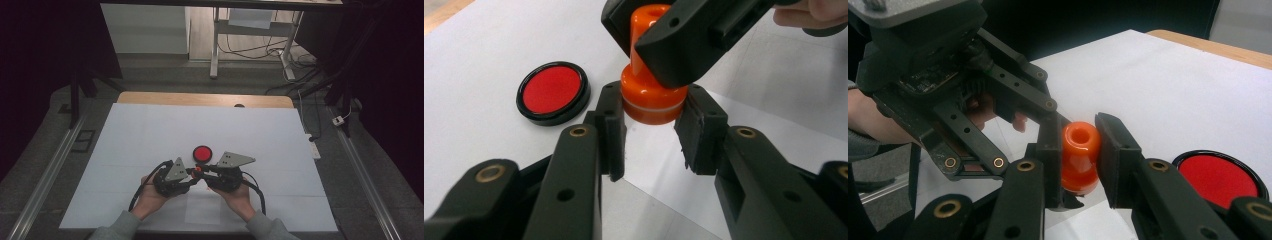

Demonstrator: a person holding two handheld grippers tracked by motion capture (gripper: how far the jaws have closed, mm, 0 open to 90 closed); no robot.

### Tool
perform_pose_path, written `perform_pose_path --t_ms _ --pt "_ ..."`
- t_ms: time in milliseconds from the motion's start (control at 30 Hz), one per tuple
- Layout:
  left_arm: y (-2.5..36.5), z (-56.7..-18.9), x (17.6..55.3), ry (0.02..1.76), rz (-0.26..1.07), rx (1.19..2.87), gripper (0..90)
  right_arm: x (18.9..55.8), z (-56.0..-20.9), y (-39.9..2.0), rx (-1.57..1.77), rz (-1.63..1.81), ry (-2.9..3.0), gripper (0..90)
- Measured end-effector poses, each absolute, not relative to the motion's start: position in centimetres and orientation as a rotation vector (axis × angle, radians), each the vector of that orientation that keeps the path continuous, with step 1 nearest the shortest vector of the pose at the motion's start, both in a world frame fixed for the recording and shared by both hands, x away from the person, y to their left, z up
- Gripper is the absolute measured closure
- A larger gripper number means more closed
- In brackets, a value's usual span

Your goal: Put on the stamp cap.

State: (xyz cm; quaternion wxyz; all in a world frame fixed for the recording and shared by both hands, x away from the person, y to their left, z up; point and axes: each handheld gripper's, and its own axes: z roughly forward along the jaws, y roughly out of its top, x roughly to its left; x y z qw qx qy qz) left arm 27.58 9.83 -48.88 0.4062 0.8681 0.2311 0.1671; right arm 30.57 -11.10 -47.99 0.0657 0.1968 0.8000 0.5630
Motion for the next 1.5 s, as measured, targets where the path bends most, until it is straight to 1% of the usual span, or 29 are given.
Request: perform_pose_path --t_ms 400,800,900,1067,1133,1500 --pt "9.70 -48.91 27.58 0.578 0.423 2.215 65.1 30.28 -48.42 -11.18 0.594 1.702 2.392 72.8" --pt "9.77 -48.90 27.59 0.577 0.424 2.195 64.9 30.29 -48.39 -11.24 0.595 1.714 2.382 72.7" --pt "9.88 -48.92 27.70 0.583 0.406 2.175 64.7 30.40 -48.24 -11.27 0.598 1.718 2.384 72.6" --pt "9.73 -49.08 27.66 0.578 0.428 2.186 63.9 30.35 -48.21 -11.17 0.601 1.698 2.387 72.5" --pt "9.74 -49.11 27.65 0.579 0.429 2.180 63.3 30.38 -48.21 -11.20 0.605 1.698 2.386 72.5" --pt "9.71 -49.28 27.77 0.585 0.411 2.181 53.8 30.37 -48.26 -11.17 0.599 1.696 2.390 72.5"
